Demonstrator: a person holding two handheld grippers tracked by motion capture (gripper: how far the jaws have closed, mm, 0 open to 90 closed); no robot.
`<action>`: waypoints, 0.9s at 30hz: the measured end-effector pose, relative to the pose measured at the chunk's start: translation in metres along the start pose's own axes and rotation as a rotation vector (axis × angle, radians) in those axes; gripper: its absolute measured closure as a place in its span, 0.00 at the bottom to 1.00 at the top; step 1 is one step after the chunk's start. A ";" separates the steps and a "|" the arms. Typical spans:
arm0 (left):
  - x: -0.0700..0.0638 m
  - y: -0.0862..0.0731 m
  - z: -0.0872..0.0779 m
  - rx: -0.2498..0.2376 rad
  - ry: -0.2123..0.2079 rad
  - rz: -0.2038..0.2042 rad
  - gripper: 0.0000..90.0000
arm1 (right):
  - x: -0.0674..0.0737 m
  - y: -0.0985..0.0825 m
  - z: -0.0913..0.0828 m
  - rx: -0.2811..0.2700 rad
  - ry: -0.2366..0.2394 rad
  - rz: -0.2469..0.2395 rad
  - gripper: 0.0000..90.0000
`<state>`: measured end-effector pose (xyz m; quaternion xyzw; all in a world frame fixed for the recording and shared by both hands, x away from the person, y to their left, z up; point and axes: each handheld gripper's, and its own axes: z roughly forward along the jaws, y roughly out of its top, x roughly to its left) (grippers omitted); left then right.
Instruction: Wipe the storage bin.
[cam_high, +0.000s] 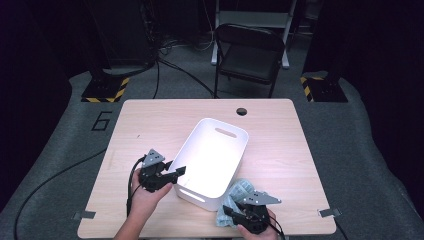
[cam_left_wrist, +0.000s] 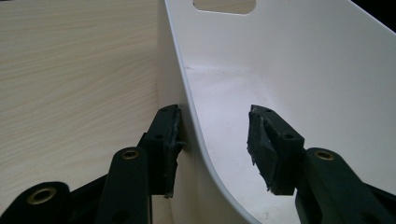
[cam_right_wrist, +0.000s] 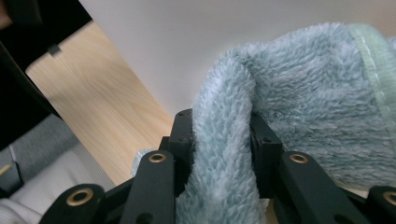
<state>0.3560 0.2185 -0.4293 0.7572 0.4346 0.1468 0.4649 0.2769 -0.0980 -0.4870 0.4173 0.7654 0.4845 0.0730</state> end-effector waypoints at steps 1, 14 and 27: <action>0.000 0.000 0.000 -0.001 0.002 -0.001 0.60 | 0.001 0.003 -0.003 -0.015 0.004 0.004 0.75; -0.005 -0.001 0.000 0.005 0.020 0.000 0.59 | 0.023 0.025 -0.032 -0.114 0.064 -0.042 0.75; -0.004 -0.001 -0.011 -0.017 0.014 -0.057 0.60 | 0.004 0.029 -0.020 -0.144 -0.001 -0.015 0.76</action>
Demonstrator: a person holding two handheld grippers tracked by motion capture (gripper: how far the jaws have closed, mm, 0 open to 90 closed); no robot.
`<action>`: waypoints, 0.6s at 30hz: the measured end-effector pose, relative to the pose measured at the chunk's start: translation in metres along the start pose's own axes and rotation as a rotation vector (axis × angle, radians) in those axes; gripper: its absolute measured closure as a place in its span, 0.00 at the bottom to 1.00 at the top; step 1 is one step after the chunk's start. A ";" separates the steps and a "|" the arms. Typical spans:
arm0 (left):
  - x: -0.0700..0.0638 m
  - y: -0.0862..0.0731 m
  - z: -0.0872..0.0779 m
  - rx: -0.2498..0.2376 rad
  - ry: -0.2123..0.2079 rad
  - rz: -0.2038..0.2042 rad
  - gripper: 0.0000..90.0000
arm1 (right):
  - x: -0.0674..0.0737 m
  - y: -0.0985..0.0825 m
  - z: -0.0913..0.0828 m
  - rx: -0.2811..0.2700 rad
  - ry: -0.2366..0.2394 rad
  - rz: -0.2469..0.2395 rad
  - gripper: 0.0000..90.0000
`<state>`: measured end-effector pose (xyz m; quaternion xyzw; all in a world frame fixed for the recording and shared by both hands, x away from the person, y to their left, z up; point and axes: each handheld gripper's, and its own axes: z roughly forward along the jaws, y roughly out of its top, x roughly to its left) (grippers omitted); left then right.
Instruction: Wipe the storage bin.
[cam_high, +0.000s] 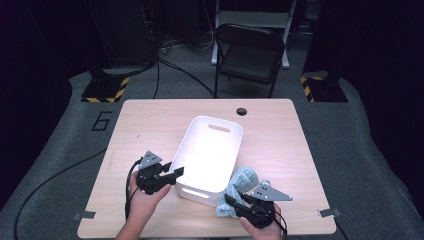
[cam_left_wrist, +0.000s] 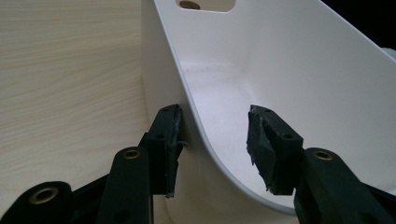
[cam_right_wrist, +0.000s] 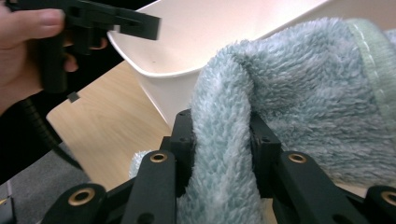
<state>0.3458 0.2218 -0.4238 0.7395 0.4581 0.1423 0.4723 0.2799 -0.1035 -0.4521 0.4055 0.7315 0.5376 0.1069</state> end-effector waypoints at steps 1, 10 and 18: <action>-0.001 -0.001 0.000 -0.006 0.003 -0.006 0.60 | -0.003 0.000 0.001 -0.003 -0.002 0.001 0.76; -0.002 -0.003 -0.002 -0.015 0.009 -0.017 0.58 | -0.019 -0.009 0.016 0.048 -0.025 0.030 0.76; 0.003 0.000 -0.002 -0.015 -0.028 -0.021 0.53 | -0.024 -0.032 0.031 0.147 -0.041 0.059 0.75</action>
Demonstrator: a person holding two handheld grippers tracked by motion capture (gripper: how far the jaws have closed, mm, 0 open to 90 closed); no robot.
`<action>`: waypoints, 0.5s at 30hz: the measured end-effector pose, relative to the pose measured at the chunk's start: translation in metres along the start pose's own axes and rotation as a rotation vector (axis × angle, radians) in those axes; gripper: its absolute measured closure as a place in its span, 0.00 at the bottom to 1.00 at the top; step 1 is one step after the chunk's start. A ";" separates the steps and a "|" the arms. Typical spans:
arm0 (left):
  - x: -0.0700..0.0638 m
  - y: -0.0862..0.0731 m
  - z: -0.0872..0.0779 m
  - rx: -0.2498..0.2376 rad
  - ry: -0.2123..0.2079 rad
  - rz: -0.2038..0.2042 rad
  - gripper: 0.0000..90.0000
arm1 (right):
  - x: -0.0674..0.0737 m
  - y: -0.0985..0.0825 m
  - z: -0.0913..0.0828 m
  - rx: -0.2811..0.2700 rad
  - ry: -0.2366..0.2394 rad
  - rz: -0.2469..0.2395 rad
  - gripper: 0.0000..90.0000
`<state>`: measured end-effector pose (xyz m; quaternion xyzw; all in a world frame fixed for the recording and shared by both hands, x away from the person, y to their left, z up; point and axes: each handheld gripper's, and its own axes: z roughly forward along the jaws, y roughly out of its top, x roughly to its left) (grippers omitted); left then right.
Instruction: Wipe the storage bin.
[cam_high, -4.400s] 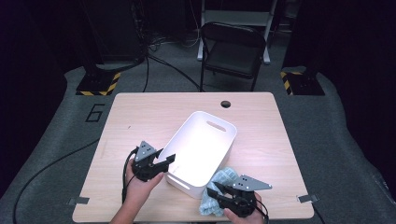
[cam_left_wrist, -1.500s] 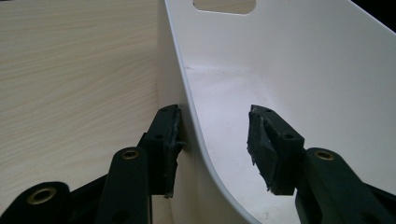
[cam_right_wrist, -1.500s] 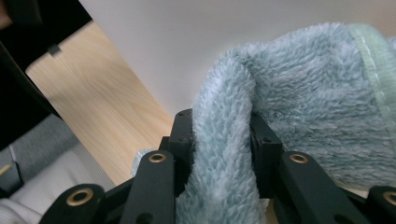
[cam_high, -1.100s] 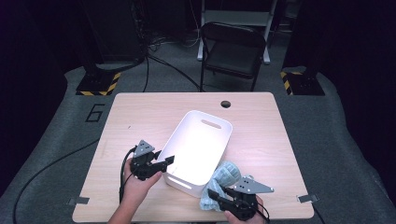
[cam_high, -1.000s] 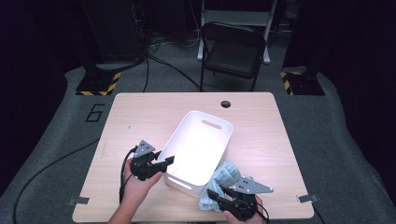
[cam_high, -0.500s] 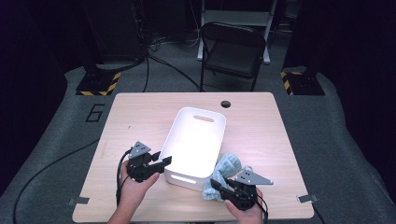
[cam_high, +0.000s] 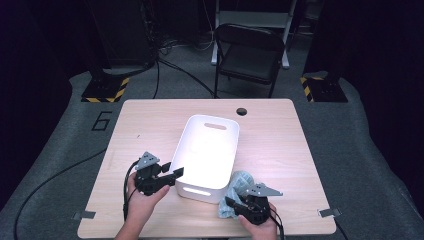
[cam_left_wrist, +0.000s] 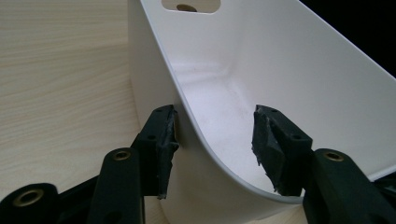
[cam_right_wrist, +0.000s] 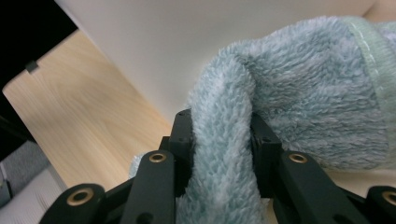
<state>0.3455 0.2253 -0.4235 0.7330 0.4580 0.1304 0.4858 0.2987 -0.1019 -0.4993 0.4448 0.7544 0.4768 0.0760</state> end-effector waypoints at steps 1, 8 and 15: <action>0.000 0.001 0.000 0.000 -0.002 -0.002 0.52 | 0.000 -0.003 0.001 0.022 0.003 0.003 0.75; 0.001 0.001 -0.002 -0.001 -0.006 0.000 0.58 | 0.007 -0.011 0.003 0.049 0.016 0.000 0.75; -0.004 0.001 -0.002 0.000 -0.016 -0.006 0.58 | 0.003 -0.008 0.002 0.032 0.012 0.029 0.75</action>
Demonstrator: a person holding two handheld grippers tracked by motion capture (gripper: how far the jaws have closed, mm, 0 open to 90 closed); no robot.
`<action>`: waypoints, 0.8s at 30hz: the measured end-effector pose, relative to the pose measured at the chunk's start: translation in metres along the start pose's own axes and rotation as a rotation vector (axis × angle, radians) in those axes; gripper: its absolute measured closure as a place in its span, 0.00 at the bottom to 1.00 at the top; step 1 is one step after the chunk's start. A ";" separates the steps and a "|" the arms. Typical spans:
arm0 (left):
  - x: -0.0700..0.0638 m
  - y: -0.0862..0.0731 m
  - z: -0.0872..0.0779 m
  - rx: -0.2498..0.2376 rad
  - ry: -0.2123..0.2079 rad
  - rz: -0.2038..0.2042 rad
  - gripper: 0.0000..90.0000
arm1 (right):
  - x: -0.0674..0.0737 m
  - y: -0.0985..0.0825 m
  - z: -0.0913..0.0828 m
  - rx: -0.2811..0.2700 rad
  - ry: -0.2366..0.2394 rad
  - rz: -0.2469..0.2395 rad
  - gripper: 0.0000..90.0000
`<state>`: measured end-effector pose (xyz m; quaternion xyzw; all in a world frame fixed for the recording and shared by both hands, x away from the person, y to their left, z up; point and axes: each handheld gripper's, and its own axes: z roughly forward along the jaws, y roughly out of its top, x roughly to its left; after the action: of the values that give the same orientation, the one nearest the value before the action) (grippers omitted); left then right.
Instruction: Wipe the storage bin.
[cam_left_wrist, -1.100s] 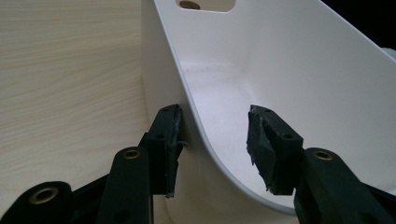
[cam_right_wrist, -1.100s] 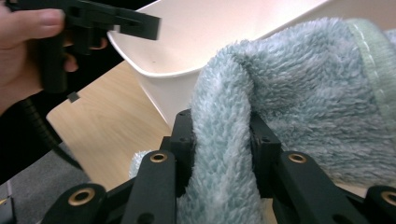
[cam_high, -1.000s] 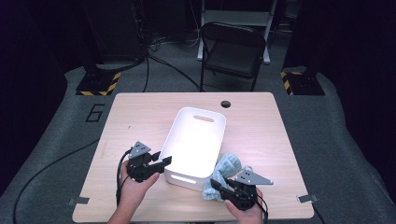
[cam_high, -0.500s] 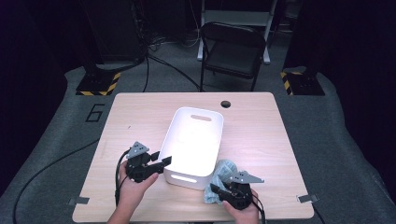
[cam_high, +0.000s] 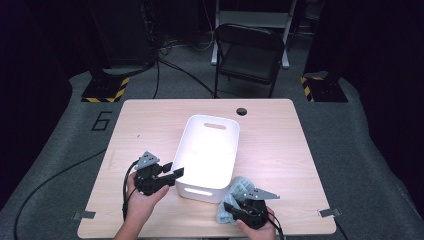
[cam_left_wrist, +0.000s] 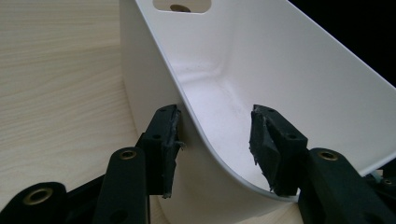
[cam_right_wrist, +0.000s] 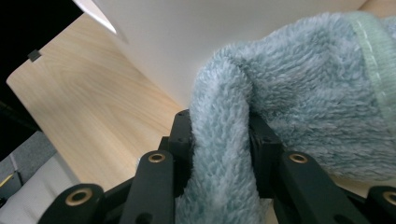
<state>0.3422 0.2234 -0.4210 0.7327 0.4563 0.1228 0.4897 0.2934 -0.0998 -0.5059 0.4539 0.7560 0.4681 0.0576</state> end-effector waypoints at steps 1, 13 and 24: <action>-0.001 0.000 0.000 -0.007 -0.006 -0.005 0.57 | -0.002 0.001 0.000 -0.004 -0.005 0.000 0.75; -0.009 -0.001 0.002 -0.010 -0.024 0.007 0.52 | -0.010 0.009 -0.011 -0.051 -0.012 0.043 0.75; -0.011 -0.003 0.004 -0.037 0.004 0.024 0.54 | 0.011 0.037 -0.048 -0.200 0.010 -0.037 0.74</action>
<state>0.3371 0.2125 -0.4224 0.7288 0.4460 0.1384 0.5007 0.2859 -0.1178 -0.4478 0.4297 0.7141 0.5421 0.1075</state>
